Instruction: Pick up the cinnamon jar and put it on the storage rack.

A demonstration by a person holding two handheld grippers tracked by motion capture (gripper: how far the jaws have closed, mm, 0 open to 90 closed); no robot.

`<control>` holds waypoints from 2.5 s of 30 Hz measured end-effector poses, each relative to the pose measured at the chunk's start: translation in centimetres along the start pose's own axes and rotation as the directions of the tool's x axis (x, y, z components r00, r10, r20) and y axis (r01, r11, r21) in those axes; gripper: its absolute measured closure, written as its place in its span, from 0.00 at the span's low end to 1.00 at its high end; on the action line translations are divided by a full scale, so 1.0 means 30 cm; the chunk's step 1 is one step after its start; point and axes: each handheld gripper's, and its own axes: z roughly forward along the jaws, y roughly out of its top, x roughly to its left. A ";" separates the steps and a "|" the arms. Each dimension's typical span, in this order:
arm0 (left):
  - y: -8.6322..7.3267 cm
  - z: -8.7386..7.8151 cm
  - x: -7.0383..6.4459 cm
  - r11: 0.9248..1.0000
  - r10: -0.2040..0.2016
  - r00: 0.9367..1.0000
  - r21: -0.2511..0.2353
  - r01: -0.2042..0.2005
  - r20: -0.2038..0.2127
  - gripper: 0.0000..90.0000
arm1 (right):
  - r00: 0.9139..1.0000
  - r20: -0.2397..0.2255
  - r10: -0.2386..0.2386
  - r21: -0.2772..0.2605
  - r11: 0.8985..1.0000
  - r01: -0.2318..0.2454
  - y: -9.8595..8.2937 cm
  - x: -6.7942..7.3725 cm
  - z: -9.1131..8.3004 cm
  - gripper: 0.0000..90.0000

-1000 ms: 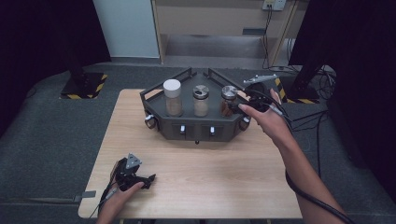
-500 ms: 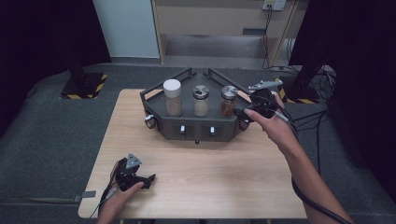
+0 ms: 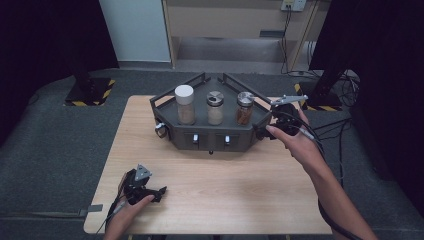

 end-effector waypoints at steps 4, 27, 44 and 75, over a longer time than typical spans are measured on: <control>0.000 0.000 0.000 1.000 0.000 1.000 0.000 0.000 0.000 0.00 | 1.000 0.001 -0.005 0.001 1.000 0.005 -0.016 0.001 -0.009 0.04; 0.001 0.000 -0.002 1.000 -0.001 1.000 0.000 0.001 -0.002 0.00 | 1.000 -0.031 -0.003 0.028 1.000 0.004 -0.141 0.026 -0.031 0.04; 0.001 0.000 -0.003 1.000 -0.002 1.000 0.001 0.002 -0.003 0.00 | 0.999 -0.054 -0.004 0.054 0.999 0.007 -0.238 0.059 -0.013 0.04; 0.000 0.000 -0.002 1.000 -0.002 1.000 0.000 0.002 -0.003 0.00 | 0.994 -0.110 0.011 0.091 0.996 -0.001 -0.353 0.118 0.039 0.04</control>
